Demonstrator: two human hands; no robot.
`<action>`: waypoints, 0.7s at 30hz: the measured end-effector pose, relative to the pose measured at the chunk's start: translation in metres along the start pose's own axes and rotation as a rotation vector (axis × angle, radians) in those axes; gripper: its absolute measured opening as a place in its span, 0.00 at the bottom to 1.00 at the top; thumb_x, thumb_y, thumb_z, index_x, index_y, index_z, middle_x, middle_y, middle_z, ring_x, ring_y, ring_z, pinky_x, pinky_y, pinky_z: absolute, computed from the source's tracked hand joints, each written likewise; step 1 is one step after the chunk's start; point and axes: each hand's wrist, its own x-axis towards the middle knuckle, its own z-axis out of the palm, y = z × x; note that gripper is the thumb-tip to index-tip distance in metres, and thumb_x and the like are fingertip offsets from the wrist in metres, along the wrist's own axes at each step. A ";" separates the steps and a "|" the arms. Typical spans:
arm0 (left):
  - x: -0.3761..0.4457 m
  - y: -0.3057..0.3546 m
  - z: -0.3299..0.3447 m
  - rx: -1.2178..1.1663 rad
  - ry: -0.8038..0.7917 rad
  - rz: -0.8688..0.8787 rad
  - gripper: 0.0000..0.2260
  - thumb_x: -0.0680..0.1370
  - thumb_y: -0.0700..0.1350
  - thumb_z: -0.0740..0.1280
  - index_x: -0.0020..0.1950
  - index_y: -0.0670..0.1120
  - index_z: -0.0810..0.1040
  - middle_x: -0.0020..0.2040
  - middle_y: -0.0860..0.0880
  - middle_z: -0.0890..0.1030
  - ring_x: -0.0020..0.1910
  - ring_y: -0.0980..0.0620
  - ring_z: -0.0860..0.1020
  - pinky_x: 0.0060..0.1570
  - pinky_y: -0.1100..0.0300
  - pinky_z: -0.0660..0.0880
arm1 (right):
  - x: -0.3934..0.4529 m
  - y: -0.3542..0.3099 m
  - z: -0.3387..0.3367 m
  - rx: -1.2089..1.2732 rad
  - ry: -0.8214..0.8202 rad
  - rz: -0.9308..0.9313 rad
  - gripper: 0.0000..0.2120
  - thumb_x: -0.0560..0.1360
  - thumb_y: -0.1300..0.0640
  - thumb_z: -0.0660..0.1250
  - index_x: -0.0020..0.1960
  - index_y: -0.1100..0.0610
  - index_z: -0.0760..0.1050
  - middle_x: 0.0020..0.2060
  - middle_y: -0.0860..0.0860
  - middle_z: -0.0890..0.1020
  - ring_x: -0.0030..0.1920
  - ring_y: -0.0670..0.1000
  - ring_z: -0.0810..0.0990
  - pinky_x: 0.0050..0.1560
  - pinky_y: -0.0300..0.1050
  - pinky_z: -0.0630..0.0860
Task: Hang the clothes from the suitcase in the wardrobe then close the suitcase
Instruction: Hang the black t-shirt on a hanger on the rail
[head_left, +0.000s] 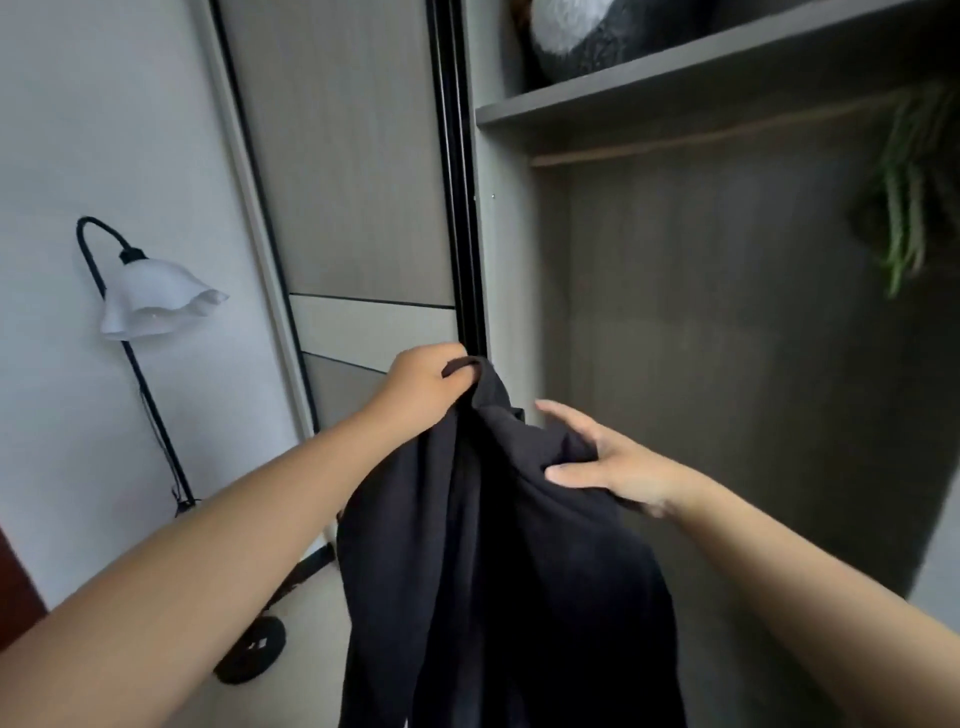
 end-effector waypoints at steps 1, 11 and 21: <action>0.014 0.012 0.014 0.046 -0.036 0.046 0.16 0.77 0.37 0.62 0.29 0.45 0.64 0.28 0.50 0.65 0.28 0.56 0.63 0.29 0.66 0.61 | 0.001 0.001 -0.014 -0.100 -0.049 0.044 0.29 0.65 0.60 0.73 0.57 0.37 0.65 0.54 0.43 0.77 0.52 0.40 0.77 0.52 0.31 0.74; 0.116 0.028 0.092 0.215 -0.272 0.107 0.12 0.73 0.43 0.69 0.33 0.38 0.74 0.34 0.44 0.73 0.37 0.51 0.69 0.36 0.60 0.63 | 0.007 0.024 -0.119 -0.652 0.017 0.031 0.09 0.62 0.58 0.64 0.31 0.65 0.69 0.32 0.56 0.72 0.35 0.50 0.72 0.41 0.40 0.68; 0.181 -0.009 0.111 0.606 -0.721 -0.038 0.17 0.77 0.52 0.63 0.31 0.48 0.66 0.32 0.53 0.68 0.32 0.56 0.66 0.33 0.63 0.61 | 0.010 -0.024 -0.245 -0.650 0.478 -0.181 0.08 0.54 0.64 0.53 0.30 0.54 0.63 0.25 0.43 0.68 0.25 0.36 0.67 0.29 0.29 0.62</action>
